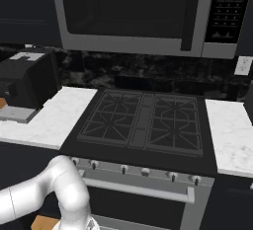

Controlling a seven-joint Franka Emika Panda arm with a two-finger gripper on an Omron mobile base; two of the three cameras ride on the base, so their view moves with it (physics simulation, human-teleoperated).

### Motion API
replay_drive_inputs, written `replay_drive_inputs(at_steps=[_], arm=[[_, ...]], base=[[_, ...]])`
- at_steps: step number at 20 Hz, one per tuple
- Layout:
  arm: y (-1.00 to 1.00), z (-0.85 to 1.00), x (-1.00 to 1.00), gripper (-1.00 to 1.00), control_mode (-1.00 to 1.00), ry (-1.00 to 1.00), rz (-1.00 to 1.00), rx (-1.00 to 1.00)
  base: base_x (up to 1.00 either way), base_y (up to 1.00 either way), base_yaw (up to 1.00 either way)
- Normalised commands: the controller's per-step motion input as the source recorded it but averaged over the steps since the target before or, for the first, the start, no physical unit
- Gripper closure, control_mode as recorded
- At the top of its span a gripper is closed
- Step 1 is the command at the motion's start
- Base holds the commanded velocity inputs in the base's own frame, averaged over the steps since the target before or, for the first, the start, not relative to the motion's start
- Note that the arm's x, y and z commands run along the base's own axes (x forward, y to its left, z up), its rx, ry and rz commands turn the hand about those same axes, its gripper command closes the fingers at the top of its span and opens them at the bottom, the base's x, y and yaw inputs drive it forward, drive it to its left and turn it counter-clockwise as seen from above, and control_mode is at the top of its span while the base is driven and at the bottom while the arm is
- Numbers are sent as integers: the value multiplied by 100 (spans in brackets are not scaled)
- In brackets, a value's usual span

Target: Place the appropriate cutting tool for cutting the avocado skin on the cutting board.

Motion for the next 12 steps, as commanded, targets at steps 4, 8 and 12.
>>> replay_drive_inputs(at_steps=[4, 8, 12], arm=[[2, -28, 10, -100, -100, 0, -1, 0], [28, -15, 30, -100, -100, 0, 0, 0], [38, -20, 8, -100, -100, 0, 0, 0]], base=[[0, 0, 0], [0, 0, 0], [0, 0, 0]])
